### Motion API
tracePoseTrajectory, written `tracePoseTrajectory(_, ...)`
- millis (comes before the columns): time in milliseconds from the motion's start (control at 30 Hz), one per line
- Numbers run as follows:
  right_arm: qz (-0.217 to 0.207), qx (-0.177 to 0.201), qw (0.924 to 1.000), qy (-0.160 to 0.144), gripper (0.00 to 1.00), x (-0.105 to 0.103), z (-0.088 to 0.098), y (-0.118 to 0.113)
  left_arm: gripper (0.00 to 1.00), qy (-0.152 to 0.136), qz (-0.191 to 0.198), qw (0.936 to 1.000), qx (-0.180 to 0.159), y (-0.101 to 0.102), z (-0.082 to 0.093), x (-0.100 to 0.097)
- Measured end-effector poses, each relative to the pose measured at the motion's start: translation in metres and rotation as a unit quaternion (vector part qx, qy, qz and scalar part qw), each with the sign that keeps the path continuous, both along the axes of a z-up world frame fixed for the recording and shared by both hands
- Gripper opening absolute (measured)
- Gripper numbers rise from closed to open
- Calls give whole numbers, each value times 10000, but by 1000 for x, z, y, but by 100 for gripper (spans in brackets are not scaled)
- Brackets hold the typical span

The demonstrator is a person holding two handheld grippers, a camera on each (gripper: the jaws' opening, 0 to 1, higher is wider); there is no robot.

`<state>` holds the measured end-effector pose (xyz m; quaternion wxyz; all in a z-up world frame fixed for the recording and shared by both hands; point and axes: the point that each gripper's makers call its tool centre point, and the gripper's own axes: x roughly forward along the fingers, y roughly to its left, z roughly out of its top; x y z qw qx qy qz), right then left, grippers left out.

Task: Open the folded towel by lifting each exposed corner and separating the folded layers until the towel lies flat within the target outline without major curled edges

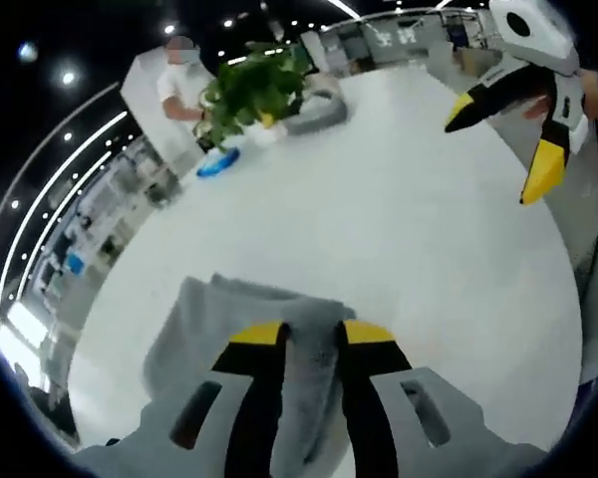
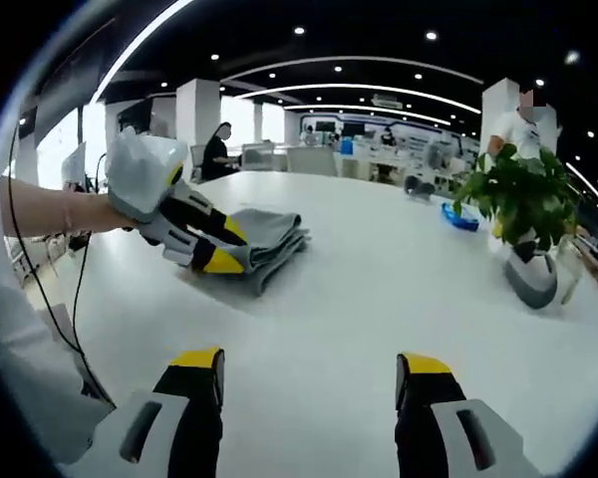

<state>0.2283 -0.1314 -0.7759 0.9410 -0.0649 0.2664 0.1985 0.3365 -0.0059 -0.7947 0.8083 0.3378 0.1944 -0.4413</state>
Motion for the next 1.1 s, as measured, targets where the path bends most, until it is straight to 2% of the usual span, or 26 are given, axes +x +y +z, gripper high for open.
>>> tracePoseTrajectory(100,-25,16,10000,9,68,0,0,-1,9,122,93,9999,-45,0,0,0)
tracePoseTrajectory(367,16,4,10000,38,67,0,-1,1,6,364,331,9982,-349,3,9,3)
tracePoseTrajectory(400,29,2,10000,42,67,0,-1,1,5,346,388,9975,-475,3,15,4)
tracePoseTrajectory(567,34,14,10000,43,67,1,-1,2,5,658,527,9916,-978,0,29,2)
tracePoseTrajectory(667,43,16,10000,41,66,1,-2,2,5,727,562,9885,-1198,-1,38,0)
tracePoseTrajectory(833,97,54,9999,38,62,1,-1,5,5,715,465,9876,-1317,-4,52,-9)
tracePoseTrajectory(1100,186,78,9998,8,59,0,1,10,5,673,347,9876,-1374,-10,61,-26)
